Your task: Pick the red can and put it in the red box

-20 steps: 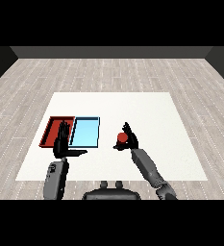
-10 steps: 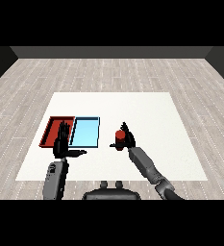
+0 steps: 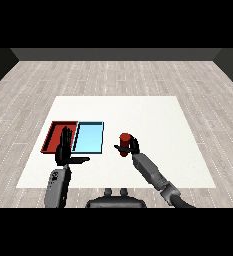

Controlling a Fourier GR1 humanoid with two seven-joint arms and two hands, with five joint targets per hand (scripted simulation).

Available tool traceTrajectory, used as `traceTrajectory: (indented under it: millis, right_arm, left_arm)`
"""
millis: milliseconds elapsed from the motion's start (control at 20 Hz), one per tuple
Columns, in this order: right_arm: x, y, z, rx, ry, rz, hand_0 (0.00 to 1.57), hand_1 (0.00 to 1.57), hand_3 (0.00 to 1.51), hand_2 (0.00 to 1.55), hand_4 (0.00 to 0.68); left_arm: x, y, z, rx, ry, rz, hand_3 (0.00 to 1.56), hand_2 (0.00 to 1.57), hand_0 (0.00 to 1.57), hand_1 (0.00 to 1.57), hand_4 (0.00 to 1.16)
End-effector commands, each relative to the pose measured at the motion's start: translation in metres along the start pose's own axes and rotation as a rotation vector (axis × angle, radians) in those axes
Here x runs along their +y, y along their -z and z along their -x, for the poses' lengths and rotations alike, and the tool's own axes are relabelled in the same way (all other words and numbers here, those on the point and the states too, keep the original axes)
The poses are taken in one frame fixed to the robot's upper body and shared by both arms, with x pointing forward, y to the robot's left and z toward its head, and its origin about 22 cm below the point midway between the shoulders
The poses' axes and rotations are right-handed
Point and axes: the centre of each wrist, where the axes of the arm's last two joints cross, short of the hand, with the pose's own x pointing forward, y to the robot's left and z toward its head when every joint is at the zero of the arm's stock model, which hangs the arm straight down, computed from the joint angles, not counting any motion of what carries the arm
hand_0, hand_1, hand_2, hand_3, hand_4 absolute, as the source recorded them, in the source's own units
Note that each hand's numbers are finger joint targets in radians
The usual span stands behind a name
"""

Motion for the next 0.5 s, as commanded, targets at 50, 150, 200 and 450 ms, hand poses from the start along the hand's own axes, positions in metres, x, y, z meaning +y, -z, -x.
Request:
traceTrajectory:
  millis: [50,150,200,450]
  right_arm:
    - [-0.010,0.014,-0.004,-0.036,-0.044,0.006,1.45,1.45,1.40,1.44,0.594]
    - [0.004,0.002,-0.011,-0.034,-0.041,-0.012,1.47,1.47,1.38,1.44,0.597]
    - [-0.003,0.013,-0.027,-0.042,-0.076,-0.007,1.47,1.47,1.38,1.44,0.598]
    - [0.009,0.005,-0.047,-0.147,-0.071,-0.044,1.43,1.43,1.37,1.43,0.623]
  left_arm:
    - [-0.010,-0.016,0.007,0.007,0.003,-0.007,0.00,0.00,0.00,0.00,0.00]
    - [-0.003,-0.006,0.003,0.020,-0.007,0.004,0.00,0.00,0.00,0.00,0.00]
    - [-0.001,-0.010,0.000,0.015,-0.019,0.007,0.00,0.00,0.00,0.00,0.00]
    - [-0.007,-0.004,0.002,0.005,-0.020,0.036,0.00,0.00,0.00,0.00,0.00]
